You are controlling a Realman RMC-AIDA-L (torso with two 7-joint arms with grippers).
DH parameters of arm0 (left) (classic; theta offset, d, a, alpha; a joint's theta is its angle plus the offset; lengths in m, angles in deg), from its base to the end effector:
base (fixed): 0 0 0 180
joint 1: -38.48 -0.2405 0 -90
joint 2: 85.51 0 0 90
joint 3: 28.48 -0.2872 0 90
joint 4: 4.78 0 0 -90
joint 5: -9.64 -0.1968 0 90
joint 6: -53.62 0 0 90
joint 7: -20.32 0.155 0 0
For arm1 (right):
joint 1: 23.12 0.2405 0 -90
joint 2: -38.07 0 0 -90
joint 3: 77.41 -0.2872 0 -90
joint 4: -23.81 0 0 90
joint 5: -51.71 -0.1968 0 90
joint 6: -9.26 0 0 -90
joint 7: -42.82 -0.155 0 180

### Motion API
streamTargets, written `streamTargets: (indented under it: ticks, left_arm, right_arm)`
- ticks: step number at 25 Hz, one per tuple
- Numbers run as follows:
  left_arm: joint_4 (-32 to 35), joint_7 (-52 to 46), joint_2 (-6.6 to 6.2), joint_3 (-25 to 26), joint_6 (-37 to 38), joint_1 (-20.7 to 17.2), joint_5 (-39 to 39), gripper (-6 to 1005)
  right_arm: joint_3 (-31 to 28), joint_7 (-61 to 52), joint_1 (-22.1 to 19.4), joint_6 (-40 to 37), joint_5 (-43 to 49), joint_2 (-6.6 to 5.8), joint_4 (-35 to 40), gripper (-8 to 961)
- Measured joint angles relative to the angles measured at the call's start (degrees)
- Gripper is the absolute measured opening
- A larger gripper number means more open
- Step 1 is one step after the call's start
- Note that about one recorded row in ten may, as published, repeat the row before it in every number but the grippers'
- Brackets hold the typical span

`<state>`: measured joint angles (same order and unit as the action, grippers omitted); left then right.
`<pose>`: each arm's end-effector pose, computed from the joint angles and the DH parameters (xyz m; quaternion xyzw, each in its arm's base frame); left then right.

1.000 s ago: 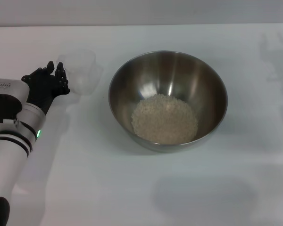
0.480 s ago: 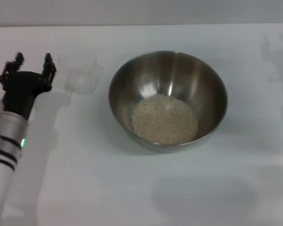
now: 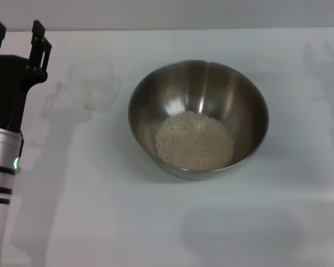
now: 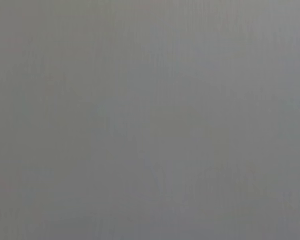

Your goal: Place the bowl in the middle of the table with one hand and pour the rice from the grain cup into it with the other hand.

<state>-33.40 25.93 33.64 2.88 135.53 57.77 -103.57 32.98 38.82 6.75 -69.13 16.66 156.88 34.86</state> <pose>-0.2759 0.3112 -0.0323 -0.6331 -0.1726 -0.4248 0.6236 0.2877 0.3794 0.0268 -0.6277 0.1076 0.3922 0.6638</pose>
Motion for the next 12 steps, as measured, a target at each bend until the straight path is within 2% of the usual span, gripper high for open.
streamTargets:
  ticks: [12]
  left_arm:
    - [-0.1,0.4,0.04,0.8,2.2,1.8,0.4,680]
  right_arm:
    - [0.5,0.0,-1.4,1.3,0.1,0.44,0.3,408]
